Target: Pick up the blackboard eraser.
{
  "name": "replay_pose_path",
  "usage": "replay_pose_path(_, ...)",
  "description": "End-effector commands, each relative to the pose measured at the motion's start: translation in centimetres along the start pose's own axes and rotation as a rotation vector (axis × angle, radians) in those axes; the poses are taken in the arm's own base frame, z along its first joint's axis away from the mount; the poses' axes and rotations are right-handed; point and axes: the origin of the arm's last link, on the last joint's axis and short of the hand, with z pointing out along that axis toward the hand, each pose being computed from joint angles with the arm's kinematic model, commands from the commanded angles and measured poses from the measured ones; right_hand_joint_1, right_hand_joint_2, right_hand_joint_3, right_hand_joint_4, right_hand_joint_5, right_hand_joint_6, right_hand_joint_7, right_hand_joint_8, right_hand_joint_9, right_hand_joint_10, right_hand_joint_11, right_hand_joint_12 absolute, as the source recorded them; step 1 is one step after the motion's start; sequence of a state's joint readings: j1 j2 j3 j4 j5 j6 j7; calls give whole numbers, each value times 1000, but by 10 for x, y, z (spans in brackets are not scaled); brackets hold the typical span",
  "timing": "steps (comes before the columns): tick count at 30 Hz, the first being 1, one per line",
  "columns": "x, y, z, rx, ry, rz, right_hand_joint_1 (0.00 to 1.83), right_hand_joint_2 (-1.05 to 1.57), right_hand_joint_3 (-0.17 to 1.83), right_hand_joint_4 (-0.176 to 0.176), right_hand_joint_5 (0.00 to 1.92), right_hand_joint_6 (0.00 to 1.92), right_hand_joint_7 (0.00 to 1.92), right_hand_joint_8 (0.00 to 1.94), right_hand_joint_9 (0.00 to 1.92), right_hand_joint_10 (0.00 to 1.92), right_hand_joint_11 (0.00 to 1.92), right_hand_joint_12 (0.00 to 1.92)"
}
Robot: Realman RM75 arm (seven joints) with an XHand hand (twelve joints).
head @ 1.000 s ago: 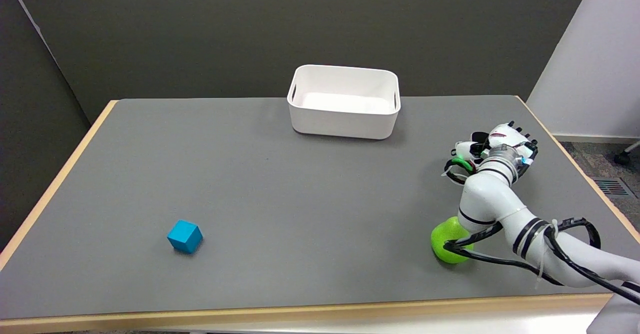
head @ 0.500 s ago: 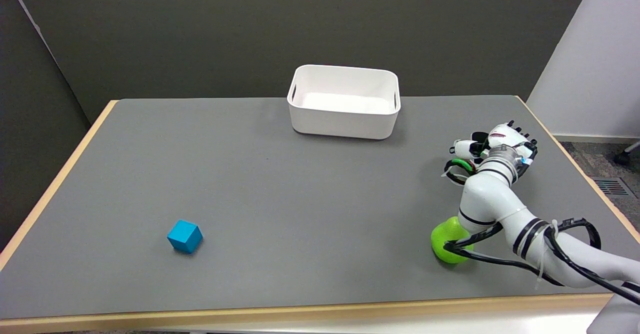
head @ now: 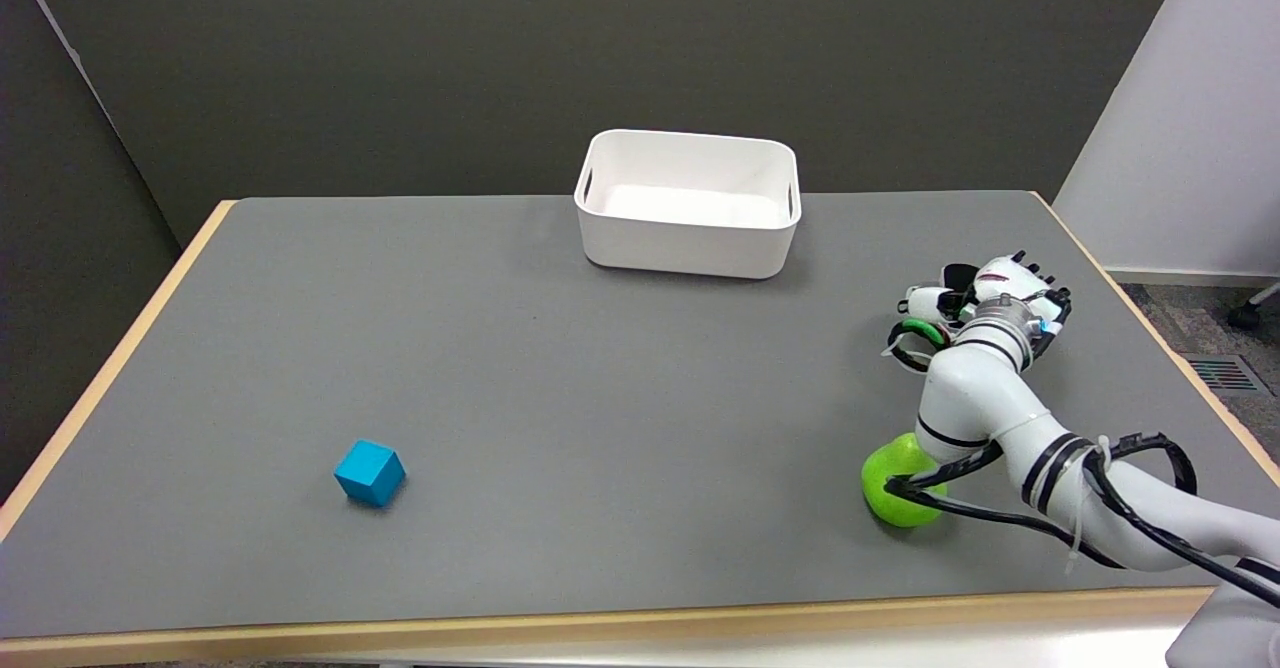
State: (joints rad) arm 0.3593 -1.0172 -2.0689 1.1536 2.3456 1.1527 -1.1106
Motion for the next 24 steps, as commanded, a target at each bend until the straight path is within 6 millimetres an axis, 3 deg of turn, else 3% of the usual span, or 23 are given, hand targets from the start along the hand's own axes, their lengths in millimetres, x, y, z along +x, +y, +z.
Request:
replay_pose_path(1,-1,-3,1,15,21,-33,764,717,881,-176,109,427,412,789,395,1124,410,1658)
replay_pose_path(2,0,-4,0,25,31,-43,775,724,883,-176,108,429,415,824,415,1148,420,1663)
replay_pose_path(3,1,-6,-1,33,40,-50,805,741,888,-176,116,431,376,980,447,1215,426,1685)
replay_pose_path(4,2,-7,-1,39,47,-57,873,781,899,-176,138,437,248,1387,505,1370,421,1741)
replay_pose_path(5,3,-8,-2,48,61,-67,963,886,815,-176,151,476,228,1661,539,1485,384,1800)
replay_pose_path(7,6,-10,-3,65,87,-86,1191,1232,452,-176,167,647,425,1919,560,1632,241,1920)
replay_pose_path(9,9,-12,-7,92,125,-113,1206,1207,483,-176,259,847,452,1908,572,1659,228,1916)
replay_pose_path(11,12,-15,-8,106,144,-118,1205,1185,535,-176,269,895,460,1929,560,1668,231,1918)
replay_pose_path(13,17,-19,-11,128,171,-117,1244,1361,110,-176,374,1615,414,1835,524,1811,310,1921)
replay_pose_path(14,21,-23,-13,150,194,-120,1256,1415,-10,-176,365,1725,430,1834,534,1854,320,1921)
replay_pose_path(16,31,-32,-18,192,241,-107,1266,1456,-88,-176,279,1598,511,1879,583,1892,295,1921)
replay_pose_path(21,68,-68,-42,364,403,28,1270,1431,-56,-176,296,1590,535,1835,592,1900,283,1921)
replay_pose_path(24,92,-101,-63,522,484,119,1267,1438,-58,-176,289,1604,526,1848,590,1918,274,1921)
